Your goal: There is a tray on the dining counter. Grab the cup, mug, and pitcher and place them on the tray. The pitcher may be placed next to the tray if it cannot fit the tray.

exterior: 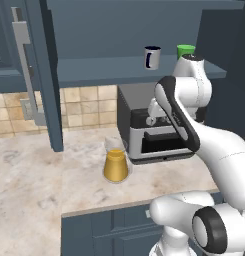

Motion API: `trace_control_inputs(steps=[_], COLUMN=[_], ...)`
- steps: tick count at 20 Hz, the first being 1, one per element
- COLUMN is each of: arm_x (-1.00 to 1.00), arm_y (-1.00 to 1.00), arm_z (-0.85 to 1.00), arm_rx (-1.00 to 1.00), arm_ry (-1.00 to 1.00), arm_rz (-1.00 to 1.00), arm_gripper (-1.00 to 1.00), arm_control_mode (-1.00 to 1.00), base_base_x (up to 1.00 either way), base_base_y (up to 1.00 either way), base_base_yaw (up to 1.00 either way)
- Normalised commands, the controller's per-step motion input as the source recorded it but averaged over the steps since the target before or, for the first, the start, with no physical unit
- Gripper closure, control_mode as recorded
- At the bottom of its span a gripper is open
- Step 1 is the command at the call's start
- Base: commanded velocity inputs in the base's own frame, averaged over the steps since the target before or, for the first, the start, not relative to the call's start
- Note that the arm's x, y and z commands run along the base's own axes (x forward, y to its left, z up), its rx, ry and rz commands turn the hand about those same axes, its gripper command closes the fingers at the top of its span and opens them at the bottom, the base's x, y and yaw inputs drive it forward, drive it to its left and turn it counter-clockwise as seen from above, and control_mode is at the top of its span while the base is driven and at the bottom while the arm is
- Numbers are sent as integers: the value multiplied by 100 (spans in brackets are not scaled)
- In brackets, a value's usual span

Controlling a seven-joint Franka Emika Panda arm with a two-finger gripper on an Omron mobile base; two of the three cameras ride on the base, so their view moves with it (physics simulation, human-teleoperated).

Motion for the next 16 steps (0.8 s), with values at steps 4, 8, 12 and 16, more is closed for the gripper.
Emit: trace_control_inputs(steps=[4, 8, 12, 16], arm_x=[-4, -30, -68, -46], arm_y=[0, -4, 13, 58], arm_z=[-2, -1, -47, -97], arm_rx=[0, 3, 11, 9], arm_ry=[-2, -3, -1, 0], arm_rz=[0, 0, 16, 35], arm_gripper=[-100, -100, -100, -100], arm_control_mode=[-100, -100, -100, -100], base_base_x=[0, 0, 0, 0], base_base_y=[0, 0, 0, 0], base_base_yaw=[0, 0, 0, 0])
